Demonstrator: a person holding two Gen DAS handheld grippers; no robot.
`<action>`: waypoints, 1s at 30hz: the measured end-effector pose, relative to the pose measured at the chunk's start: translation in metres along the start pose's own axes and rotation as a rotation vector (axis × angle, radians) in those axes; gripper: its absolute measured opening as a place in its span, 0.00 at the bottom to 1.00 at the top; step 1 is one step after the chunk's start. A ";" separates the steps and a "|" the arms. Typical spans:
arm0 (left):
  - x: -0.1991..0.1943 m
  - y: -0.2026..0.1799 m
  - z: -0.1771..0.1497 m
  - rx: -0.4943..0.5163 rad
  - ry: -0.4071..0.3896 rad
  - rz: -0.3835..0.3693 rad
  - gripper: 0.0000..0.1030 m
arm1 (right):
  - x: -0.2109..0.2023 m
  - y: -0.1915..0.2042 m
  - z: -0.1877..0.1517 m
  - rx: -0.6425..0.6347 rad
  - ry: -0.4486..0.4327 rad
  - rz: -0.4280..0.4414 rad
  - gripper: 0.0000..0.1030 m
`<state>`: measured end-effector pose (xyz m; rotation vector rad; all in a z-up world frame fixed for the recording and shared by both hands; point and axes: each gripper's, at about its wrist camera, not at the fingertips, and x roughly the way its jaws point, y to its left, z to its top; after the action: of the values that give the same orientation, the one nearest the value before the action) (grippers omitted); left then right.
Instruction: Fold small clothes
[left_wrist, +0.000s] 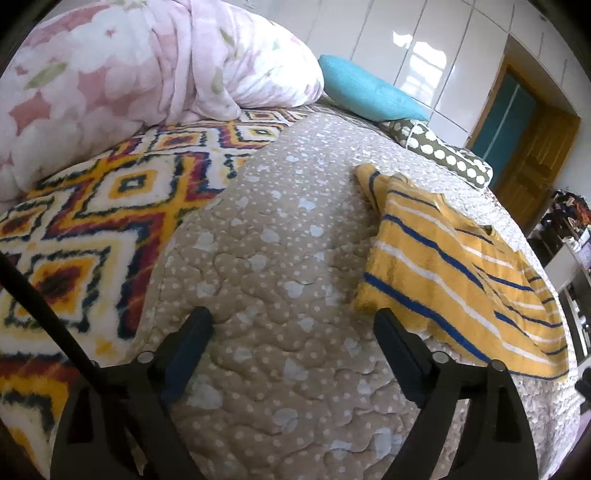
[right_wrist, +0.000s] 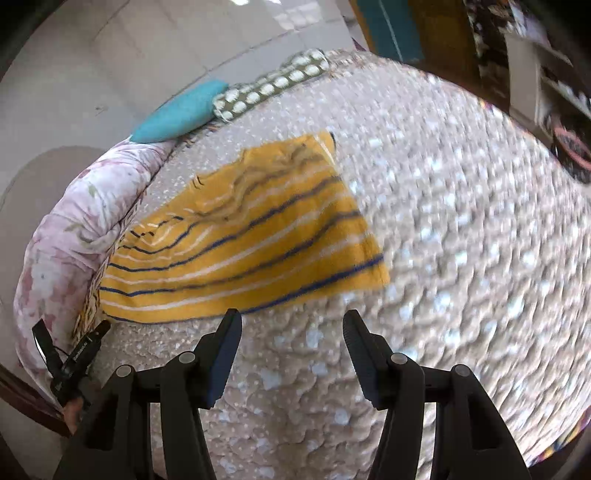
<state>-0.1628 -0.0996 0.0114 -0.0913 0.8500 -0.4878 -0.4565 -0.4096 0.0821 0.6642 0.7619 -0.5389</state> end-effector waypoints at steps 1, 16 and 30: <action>0.001 -0.001 0.000 0.003 0.003 -0.001 0.88 | 0.000 0.003 0.002 -0.010 -0.013 0.000 0.60; 0.006 -0.017 -0.001 0.070 0.030 0.093 0.89 | 0.042 -0.017 0.023 -0.051 -0.070 -0.106 0.60; 0.008 -0.023 -0.002 0.098 0.047 0.138 0.90 | 0.047 0.060 -0.042 -0.231 0.024 0.012 0.60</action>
<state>-0.1689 -0.1236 0.0110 0.0686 0.8703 -0.4020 -0.4077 -0.3489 0.0438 0.4615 0.8283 -0.4249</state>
